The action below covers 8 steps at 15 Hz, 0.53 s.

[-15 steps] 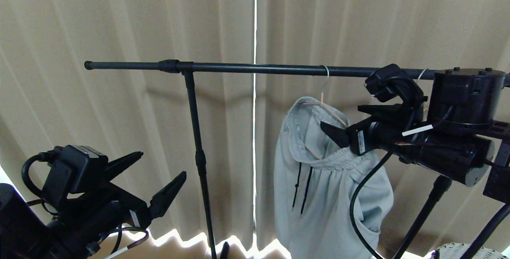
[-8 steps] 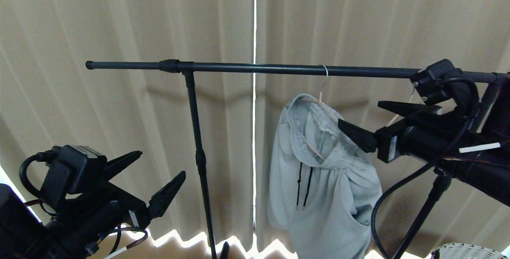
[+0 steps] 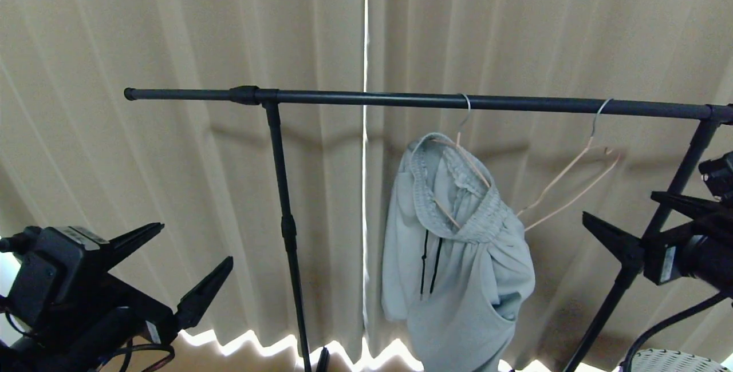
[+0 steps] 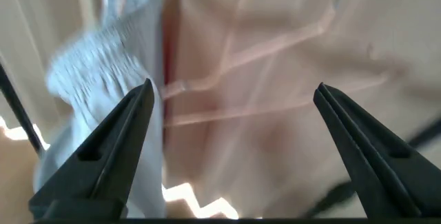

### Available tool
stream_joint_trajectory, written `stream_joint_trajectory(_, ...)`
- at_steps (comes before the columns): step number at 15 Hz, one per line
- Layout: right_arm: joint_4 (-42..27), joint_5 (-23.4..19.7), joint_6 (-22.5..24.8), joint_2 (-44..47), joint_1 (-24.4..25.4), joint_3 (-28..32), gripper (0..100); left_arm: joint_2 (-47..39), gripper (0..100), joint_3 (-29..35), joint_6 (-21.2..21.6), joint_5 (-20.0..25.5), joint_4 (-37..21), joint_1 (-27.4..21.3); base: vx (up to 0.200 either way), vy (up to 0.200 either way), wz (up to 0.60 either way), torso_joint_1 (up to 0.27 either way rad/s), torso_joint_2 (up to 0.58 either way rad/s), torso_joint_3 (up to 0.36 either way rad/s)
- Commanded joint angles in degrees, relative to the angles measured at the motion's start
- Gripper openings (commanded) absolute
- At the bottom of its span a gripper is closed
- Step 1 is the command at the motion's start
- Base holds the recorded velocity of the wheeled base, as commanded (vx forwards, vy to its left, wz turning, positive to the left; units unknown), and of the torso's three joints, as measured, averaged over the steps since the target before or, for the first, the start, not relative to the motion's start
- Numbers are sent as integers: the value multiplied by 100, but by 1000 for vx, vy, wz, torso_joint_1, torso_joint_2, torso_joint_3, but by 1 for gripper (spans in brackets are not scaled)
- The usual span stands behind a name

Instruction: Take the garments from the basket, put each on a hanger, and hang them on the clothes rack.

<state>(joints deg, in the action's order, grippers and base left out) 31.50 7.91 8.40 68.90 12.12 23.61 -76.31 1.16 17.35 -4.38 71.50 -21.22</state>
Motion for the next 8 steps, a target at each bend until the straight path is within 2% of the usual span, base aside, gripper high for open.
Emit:
stream_joint_trajectory(1,-856,-9,4,-202,-887,-234,100,196,100,-116,93,7,-127,242,0,0,0,0,0,0)
stream_joint_trajectory(4,-1884,-9,-5,-474,-957,-243,100,336,100,-116,111,-2,-268,242,0,0,0,0,0,0)
stream_joint_trajectory(8,-2007,0,4,-465,-957,-270,100,372,100,-116,93,-2,-549,242,0,0,0,0,0,0)
